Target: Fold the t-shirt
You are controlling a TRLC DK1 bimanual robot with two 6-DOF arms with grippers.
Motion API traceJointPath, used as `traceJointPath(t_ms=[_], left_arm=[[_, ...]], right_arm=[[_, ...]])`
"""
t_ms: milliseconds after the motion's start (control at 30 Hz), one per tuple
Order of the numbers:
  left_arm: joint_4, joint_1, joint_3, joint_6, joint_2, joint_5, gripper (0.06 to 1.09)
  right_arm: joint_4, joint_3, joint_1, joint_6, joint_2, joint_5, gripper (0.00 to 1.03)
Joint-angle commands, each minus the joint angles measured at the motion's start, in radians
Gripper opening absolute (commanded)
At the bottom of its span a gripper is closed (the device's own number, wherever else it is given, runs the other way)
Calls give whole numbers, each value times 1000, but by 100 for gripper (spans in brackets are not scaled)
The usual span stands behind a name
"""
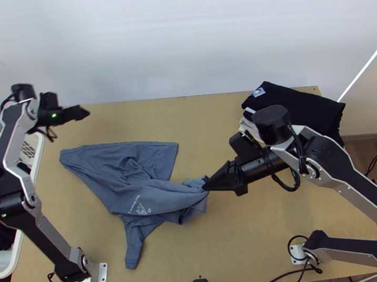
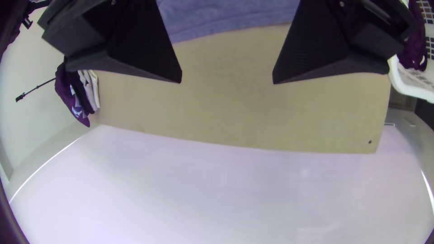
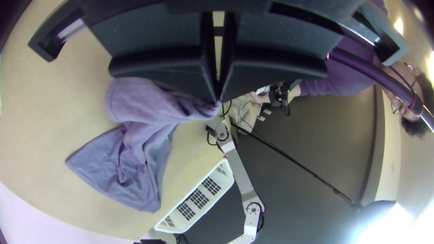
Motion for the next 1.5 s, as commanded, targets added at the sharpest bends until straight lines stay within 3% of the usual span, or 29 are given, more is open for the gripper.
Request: traceJointPath(t_ms=[0, 133, 233, 333, 567, 1467], left_arm=[[47, -187, 100, -16, 61, -4, 103], [-58, -342, 82, 183, 95, -129, 97], [-59, -415, 28, 280, 94, -249, 97], [-1, -469, -39, 346, 60, -301, 97], [48, -601, -67, 376, 46, -383, 97], [76, -794, -102, 349, 87, -435, 92]], right_arm=[[-1, -32, 11, 7, -1, 0, 3], [11, -24, 11, 9, 13, 0, 3], [11, -10, 11, 9, 22, 1, 3], [11, -12, 10, 7, 23, 1, 3], [19, -13, 8, 6, 30, 1, 3], [22, -13, 3, 9, 31, 1, 3]])
